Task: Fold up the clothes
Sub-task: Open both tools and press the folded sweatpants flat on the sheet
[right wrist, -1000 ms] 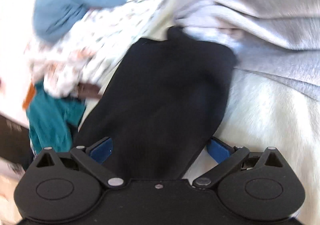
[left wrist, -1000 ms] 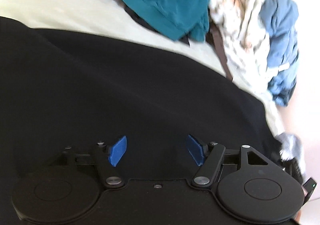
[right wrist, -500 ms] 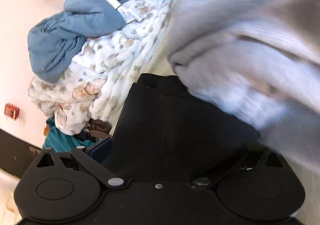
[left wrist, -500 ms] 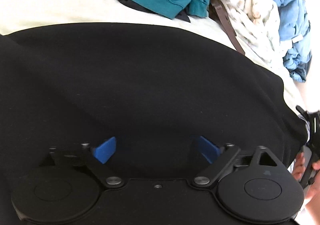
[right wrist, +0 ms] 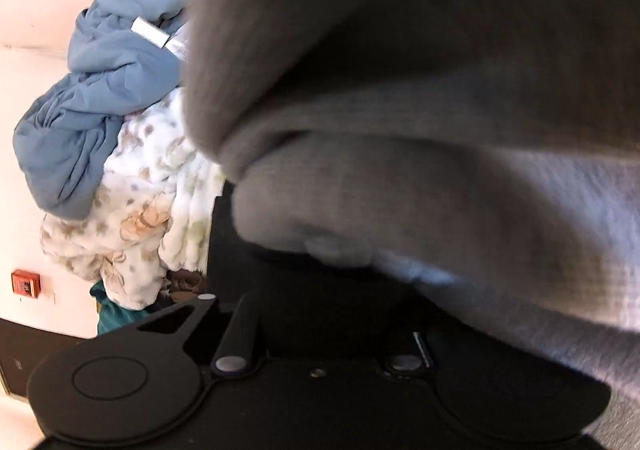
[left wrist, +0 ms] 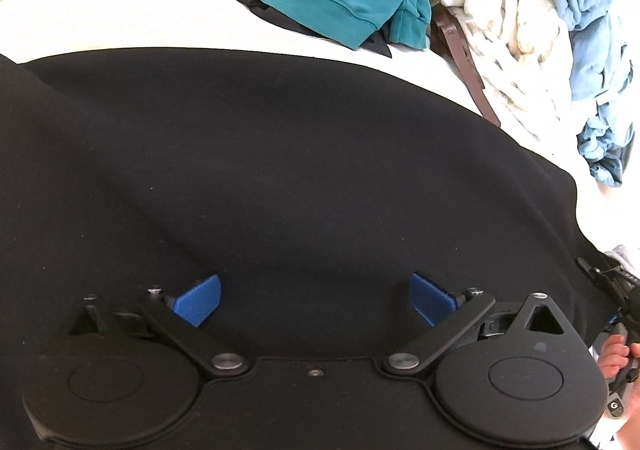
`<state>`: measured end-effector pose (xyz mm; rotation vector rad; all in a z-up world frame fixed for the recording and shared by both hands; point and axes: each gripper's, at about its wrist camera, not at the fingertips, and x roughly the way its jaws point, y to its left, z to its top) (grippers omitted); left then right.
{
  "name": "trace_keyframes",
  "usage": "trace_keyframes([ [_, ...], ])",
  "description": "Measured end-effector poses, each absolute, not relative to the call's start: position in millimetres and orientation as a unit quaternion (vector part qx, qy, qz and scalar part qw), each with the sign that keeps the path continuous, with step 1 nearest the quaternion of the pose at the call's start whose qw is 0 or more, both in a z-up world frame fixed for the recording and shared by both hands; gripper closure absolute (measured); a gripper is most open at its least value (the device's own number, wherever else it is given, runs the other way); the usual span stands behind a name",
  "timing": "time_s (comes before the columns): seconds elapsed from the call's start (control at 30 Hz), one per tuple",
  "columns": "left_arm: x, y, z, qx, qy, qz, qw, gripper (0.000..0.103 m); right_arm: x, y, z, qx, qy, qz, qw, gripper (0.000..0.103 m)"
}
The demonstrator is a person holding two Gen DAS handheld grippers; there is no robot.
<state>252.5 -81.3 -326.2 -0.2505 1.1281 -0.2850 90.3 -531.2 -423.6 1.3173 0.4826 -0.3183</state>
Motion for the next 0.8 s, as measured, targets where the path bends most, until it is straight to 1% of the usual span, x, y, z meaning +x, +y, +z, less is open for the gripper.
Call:
trace_keyframes([
  [0.27, 255, -59, -316, -0.182, 0.528, -0.118, 0.821, 0.001, 135, -493, -333, 0.506, 0.21, -0.045, 0.836, 0.094],
  [0.43, 253, -26, -301, -0.194, 0.511, -0.106, 0.831, 0.001, 174, -429, -276, 0.45, 0.214, 0.039, 0.866, 0.094],
  [0.5, 250, -5, -295, -0.202, 0.505, -0.099, 0.833, 0.001, 183, -409, -264, 0.44, 0.216, 0.06, 0.87, 0.094],
  [0.63, 245, 31, -282, -0.213, 0.491, -0.088, 0.84, 0.001, 209, -333, -238, 0.41, 0.235, 0.134, 0.871, 0.094],
  [0.8, 245, 86, -263, -0.227, 0.47, -0.073, 0.85, 0.001, 232, -256, -220, 0.378, 0.259, 0.194, 0.867, 0.094],
])
